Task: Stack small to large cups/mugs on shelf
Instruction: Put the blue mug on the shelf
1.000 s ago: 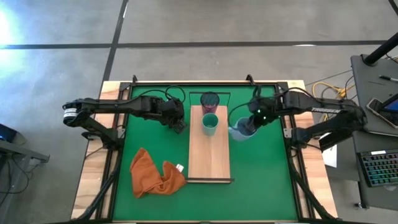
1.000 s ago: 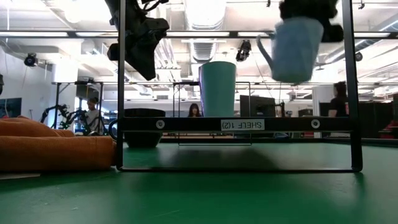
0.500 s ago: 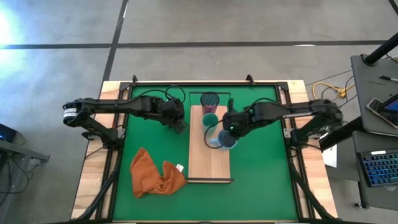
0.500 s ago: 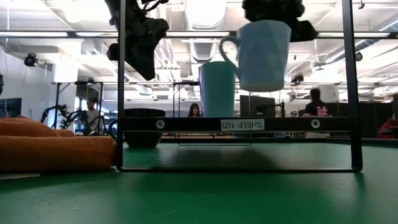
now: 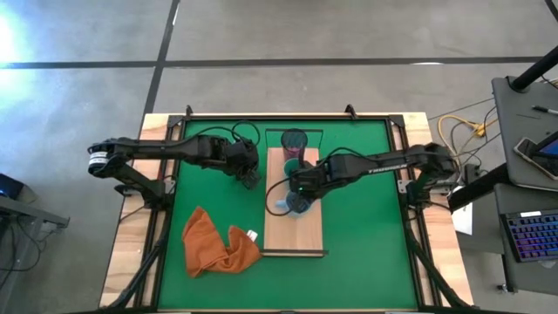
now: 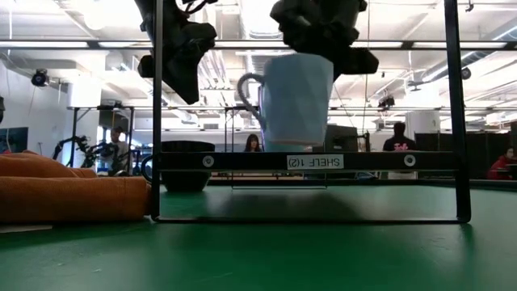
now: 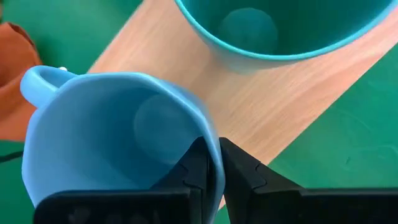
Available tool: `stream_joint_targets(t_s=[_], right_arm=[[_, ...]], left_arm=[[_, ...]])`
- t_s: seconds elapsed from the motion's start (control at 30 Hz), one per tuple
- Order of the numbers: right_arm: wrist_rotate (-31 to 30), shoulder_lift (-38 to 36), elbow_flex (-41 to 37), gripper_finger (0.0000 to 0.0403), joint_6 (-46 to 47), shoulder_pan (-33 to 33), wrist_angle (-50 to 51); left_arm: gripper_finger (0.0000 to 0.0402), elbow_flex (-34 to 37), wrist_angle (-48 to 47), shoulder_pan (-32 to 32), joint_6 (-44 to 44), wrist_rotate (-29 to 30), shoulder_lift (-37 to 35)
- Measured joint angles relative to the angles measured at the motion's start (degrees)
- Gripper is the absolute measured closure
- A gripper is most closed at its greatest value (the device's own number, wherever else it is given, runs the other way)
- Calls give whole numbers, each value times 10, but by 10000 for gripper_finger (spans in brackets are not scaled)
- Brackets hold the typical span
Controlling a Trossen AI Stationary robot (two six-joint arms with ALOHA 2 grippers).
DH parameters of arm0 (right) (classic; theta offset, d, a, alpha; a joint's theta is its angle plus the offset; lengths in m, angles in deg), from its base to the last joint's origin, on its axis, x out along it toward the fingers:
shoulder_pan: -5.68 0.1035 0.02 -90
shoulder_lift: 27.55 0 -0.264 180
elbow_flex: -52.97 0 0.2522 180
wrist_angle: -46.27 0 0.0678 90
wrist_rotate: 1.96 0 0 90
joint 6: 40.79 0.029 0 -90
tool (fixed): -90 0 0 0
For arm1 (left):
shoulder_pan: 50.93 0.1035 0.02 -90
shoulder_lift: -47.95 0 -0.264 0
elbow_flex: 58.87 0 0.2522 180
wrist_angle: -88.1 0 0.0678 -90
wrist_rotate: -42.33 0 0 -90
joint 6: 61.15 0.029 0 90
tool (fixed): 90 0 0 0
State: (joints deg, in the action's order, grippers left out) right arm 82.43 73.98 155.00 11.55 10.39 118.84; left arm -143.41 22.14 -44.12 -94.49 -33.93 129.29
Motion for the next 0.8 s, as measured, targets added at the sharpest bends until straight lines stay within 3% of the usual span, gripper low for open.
stream_joint_targets(t_s=[0.8], right_arm=[[-1, 16, -10, 372, 17, -2, -38]], left_arm=[[333, 54, 30, -62, 6, -5, -3]])
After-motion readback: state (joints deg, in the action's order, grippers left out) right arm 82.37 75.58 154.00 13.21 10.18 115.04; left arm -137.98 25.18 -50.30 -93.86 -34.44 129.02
